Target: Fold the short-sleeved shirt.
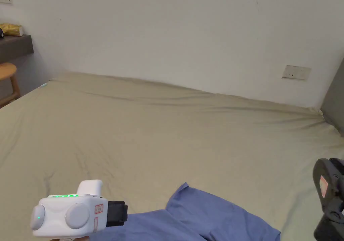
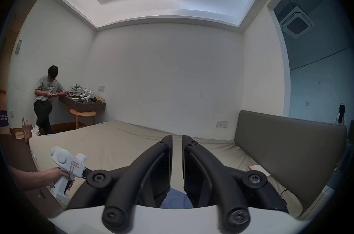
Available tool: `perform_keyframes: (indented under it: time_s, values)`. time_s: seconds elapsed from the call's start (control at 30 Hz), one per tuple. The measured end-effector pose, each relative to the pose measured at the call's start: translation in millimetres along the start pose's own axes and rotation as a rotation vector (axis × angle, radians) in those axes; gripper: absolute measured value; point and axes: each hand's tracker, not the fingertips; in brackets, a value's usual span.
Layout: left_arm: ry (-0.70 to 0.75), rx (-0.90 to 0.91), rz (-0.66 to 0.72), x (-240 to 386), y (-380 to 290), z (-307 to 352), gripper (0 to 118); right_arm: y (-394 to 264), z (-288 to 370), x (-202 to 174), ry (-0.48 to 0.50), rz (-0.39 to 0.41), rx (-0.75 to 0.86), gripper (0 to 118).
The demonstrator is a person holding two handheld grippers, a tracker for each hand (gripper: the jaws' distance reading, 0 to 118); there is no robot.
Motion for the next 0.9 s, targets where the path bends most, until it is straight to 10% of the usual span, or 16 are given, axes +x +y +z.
perform_keyframes:
  time_s: [0.37,0.53,0.57,0.67,0.9]
  values:
    - [0.102,-0.186,0.100,-43.0,-0.4,-123.5,98,-22.3,-21.1,15.8,-0.068,0.059,-0.072,12]
    - [0.192,-0.142,-0.077,-17.6,-3.1,-115.3,19,-30.4,-27.6,27.4,-0.054,-0.021,-0.109,12]
    - [0.200,-0.151,-0.050,-16.2,-1.7,-110.2,3,-31.3,-28.5,29.5,-0.045,-0.027,-0.104,17]
    - [0.199,-0.106,-0.024,-10.0,-3.3,-91.9,3,-39.6,-44.4,41.0,-0.050,0.040,-0.058,70]
    - [0.072,0.067,-0.077,27.4,-7.9,-18.1,3,-94.6,-165.2,62.3,0.066,0.165,-0.348,75]
